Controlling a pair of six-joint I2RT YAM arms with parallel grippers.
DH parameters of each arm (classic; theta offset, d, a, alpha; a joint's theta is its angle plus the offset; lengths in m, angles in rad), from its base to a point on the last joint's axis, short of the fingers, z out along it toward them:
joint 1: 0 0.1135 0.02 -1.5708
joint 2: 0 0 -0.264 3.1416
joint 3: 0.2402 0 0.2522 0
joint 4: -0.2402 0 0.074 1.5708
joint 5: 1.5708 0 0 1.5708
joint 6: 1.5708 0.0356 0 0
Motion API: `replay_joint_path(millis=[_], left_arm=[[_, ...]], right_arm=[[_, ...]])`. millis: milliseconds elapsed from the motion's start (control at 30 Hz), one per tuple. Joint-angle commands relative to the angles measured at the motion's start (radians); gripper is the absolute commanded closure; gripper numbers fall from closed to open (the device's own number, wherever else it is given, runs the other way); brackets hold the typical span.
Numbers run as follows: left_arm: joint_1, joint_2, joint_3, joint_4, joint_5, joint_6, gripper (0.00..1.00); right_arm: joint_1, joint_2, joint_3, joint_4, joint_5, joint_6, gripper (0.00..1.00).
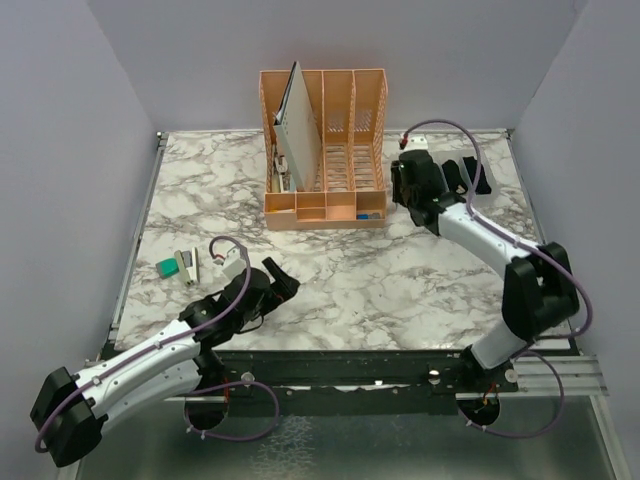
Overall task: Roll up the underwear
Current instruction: Pick up the underwear from the corner of the board, then place the underwear in the storage box.
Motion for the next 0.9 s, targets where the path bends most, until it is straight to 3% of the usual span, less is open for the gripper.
replay_joint_path(millis=[0,333,500,867], left_arm=[[0.007,0.027,0.034,0.014,0.046,0.047,0.01],[0.014,0.014,0.023,0.010,0.078,0.061,0.01],[0.017,0.014,0.040,-0.013,0.067,0.084,0.01],[0.027,-0.006,0.000,0.013,0.114,0.058,0.01]], right_arm=[[-0.044,0.181,0.184,-0.122,0.095,-0.046,1.00],[-0.097,0.431,0.386,-0.121,0.137,-0.107,1.00],[-0.113,0.481,0.365,-0.009,0.117,-0.112,1.00],[-0.144,0.570,0.348,0.136,-0.007,-0.349,1.00]])
